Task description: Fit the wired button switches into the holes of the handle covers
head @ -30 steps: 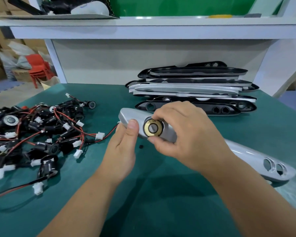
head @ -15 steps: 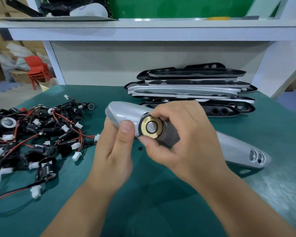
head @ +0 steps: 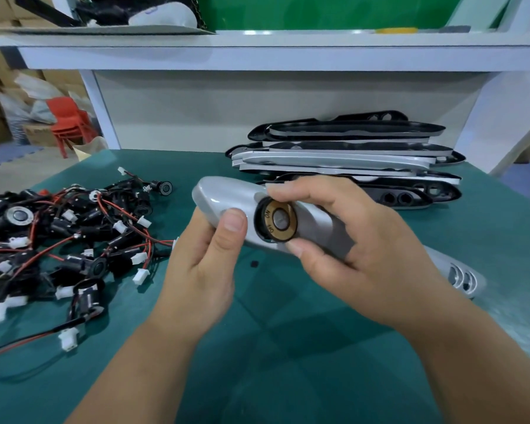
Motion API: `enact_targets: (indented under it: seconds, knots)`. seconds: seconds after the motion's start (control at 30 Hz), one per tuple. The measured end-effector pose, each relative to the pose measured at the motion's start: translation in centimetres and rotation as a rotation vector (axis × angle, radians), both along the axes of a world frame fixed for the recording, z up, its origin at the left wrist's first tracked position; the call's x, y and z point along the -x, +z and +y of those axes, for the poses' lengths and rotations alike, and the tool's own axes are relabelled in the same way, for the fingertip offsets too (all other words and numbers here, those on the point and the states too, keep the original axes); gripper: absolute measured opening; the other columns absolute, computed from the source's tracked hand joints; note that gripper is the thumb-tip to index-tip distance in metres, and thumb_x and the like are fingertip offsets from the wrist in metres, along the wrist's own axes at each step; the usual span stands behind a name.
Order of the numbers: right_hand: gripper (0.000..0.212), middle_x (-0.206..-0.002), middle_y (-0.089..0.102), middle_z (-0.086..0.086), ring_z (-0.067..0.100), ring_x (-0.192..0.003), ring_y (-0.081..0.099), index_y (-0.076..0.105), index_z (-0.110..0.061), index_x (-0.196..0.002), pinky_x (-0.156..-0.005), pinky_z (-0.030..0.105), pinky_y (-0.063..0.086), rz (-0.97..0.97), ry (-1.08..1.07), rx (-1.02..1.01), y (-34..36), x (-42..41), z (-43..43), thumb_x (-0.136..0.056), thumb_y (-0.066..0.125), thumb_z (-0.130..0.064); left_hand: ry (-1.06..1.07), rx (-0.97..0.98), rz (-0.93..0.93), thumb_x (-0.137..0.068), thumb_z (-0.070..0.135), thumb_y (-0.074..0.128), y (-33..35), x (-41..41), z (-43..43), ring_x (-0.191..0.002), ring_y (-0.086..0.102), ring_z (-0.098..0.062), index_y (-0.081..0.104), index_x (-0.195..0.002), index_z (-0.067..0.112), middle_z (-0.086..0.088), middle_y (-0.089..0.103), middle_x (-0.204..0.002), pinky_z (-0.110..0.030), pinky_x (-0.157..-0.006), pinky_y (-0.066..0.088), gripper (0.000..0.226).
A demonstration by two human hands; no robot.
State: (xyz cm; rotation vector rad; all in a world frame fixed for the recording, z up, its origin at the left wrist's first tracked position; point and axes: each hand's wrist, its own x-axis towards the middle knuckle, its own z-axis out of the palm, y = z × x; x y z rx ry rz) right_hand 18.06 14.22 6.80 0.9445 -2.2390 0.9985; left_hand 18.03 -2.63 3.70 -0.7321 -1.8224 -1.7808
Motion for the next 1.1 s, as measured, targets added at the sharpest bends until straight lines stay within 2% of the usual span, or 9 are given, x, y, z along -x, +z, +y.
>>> enact_targets:
  seconds: [0.1,0.23,0.33,0.53,0.67,0.77,0.9,0.97,1.1]
  knots:
    - [0.051,-0.110,0.051,-0.027,-0.004,-0.108,0.045,0.054,-0.034,-0.116,-0.094,0.007,0.030,0.005,-0.072,0.028,-0.2,0.0,-0.4,-0.069,0.073,-0.041,-0.071,-0.048,0.011,-0.086,0.050,0.046,-0.1,0.1,-0.1,-0.093,0.059,0.012,0.066,-0.099,0.050,0.029,0.067,-0.097,-0.005,-0.079,0.044,0.024]
    - [0.042,-0.111,0.054,-0.020,-0.001,-0.111,0.047,0.064,-0.023,-0.110,-0.094,0.007,0.030,0.012,-0.091,0.038,-0.3,0.4,-0.8,-0.072,0.071,-0.042,-0.046,0.069,0.038,-0.090,0.055,0.039,-0.2,0.3,-0.7,-0.099,0.057,0.014,0.059,-0.106,0.056,0.033,0.063,-0.104,-0.004,-0.083,0.042,0.025]
    - [0.039,-0.116,0.050,-0.032,-0.011,-0.118,0.042,0.059,-0.037,-0.110,-0.095,0.004,0.028,-0.079,-0.026,0.005,-0.1,0.5,-0.2,-0.073,0.069,-0.045,0.069,0.243,0.086,-0.092,0.062,0.029,-0.4,0.7,-1.1,-0.103,0.053,0.015,0.049,-0.111,0.061,0.037,0.057,-0.109,-0.002,-0.085,0.037,0.028]
    - [0.041,-0.110,0.052,-0.031,-0.005,-0.103,0.049,0.047,-0.041,-0.111,-0.087,0.011,0.036,-0.073,-0.009,-0.083,-0.1,0.7,0.4,-0.075,0.064,-0.050,0.056,0.440,0.101,-0.091,0.068,0.025,-0.8,2.0,-2.0,-0.096,0.057,-0.007,0.054,-0.112,0.042,0.010,0.061,-0.105,-0.023,-0.083,0.046,0.045]
    - [0.037,-0.113,0.055,-0.024,-0.002,-0.106,0.048,0.054,-0.039,-0.110,-0.092,0.026,0.041,0.028,-0.065,-0.104,-0.9,0.9,0.4,-0.075,0.064,-0.046,0.182,0.608,0.112,-0.085,0.076,0.025,-0.7,2.8,-2.8,-0.108,0.047,0.000,0.057,-0.109,0.035,0.023,0.055,-0.108,-0.023,-0.092,0.041,0.058]
    - [0.038,-0.116,0.060,-0.012,0.014,-0.112,0.054,0.064,-0.029,-0.113,-0.092,0.044,0.042,0.050,-0.136,-0.120,-1.5,1.2,0.3,-0.077,0.068,-0.039,0.222,0.500,-0.058,-0.077,0.076,0.043,-0.9,2.5,-2.4,-0.115,0.043,0.002,0.053,-0.111,0.038,0.025,0.052,-0.112,-0.020,-0.097,0.039,0.052]
    - [0.039,-0.115,0.062,-0.005,0.021,-0.106,0.057,0.068,-0.027,-0.111,-0.089,0.043,0.042,0.096,-0.211,-0.115,-2.1,1.4,-0.2,-0.073,0.071,-0.034,-0.078,0.080,-0.308,-0.071,0.042,0.074,-1.2,2.0,-0.9,-0.096,0.066,-0.005,0.059,-0.109,0.019,0.011,0.071,-0.102,-0.019,-0.078,0.052,0.047]
    - [0.040,-0.115,0.062,-0.004,0.022,-0.104,0.058,0.068,-0.028,-0.111,-0.088,0.042,0.042,0.113,-0.251,-0.124,-2.4,1.4,-0.5,-0.072,0.071,-0.034,-0.049,0.067,-0.324,-0.073,0.026,0.072,-1.4,2.2,-0.6,-0.097,0.067,-0.009,0.059,-0.111,0.012,0.005,0.073,-0.103,-0.016,-0.077,0.051,0.043]
    - [0.055,-0.120,0.057,-0.015,0.012,-0.110,0.050,0.055,-0.033,-0.127,-0.096,0.034,0.037,-0.013,-0.245,-0.196,-2.2,1.7,-0.3,-0.075,0.069,-0.046,0.008,0.046,-0.324,-0.074,0.027,0.068,-1.7,2.3,-0.3,-0.098,0.067,-0.014,0.060,-0.109,0.015,0.001,0.072,-0.103,-0.025,-0.083,0.052,0.038]
